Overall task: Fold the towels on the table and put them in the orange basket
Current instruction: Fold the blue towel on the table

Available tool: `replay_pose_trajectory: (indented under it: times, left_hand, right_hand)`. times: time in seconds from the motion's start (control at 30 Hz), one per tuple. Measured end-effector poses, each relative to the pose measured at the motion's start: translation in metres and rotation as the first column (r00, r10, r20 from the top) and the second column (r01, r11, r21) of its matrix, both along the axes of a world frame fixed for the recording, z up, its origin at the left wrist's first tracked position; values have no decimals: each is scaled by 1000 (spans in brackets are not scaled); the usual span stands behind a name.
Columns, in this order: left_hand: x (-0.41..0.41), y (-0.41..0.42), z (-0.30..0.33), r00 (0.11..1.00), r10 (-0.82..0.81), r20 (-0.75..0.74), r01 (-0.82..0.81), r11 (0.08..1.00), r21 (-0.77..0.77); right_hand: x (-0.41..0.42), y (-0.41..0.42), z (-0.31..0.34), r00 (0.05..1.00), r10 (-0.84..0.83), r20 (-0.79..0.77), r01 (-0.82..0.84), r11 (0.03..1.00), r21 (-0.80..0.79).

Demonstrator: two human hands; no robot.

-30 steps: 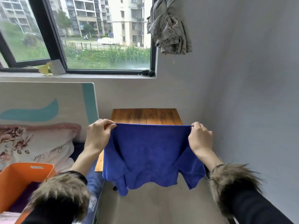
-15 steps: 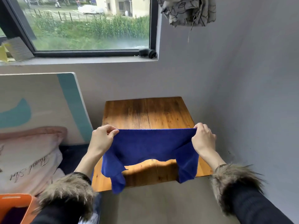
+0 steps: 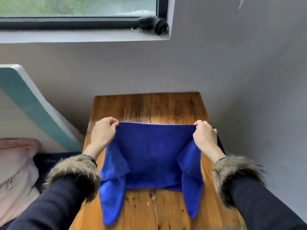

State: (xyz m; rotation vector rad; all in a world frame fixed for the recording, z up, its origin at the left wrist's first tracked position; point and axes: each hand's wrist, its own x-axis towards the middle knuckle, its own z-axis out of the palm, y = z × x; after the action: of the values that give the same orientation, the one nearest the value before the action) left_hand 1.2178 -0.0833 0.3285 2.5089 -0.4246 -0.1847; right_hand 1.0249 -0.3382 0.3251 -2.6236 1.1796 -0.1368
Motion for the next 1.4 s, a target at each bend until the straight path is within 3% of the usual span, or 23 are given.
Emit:
replay_pose_trajectory:
  times: [0.27,0.5,0.67,0.73,0.87,0.93,1.03,1.23,1.4]
  left_hand:
    - [54,-48,-58,999,9,-36,-8,1000,22]
    - [-2,5,-142,939,-213,-269,277,933,230]
    - [-31,35,-180,897,-402,-185,443,816,372]
    - [-29,40,-187,900,-424,-99,429,827,362]
    - [-15,46,-190,922,-387,21,377,907,186]
    - [-3,50,-184,949,-313,-32,314,948,52]
    - [35,59,-164,980,-35,-198,12,994,-112]
    - [131,72,-130,974,199,-109,-206,976,-65]
    - [115,83,-149,988,151,28,-152,988,33]
  right_hand:
    - [73,-40,-62,999,26,-37,-24,998,54]
    - [74,35,-132,958,230,-173,-183,951,251]
    - [65,101,-161,895,346,-282,-240,906,349]
    - [64,121,-169,875,364,-319,-242,900,362]
    - [64,140,-179,836,376,-399,-249,909,335]
    - [63,143,-180,825,373,-426,-255,916,309]
    - [61,142,-178,800,374,-469,-262,921,288]
    - [64,140,-173,779,375,-503,-249,921,300]
    - [69,145,-172,785,344,-516,-206,929,307]
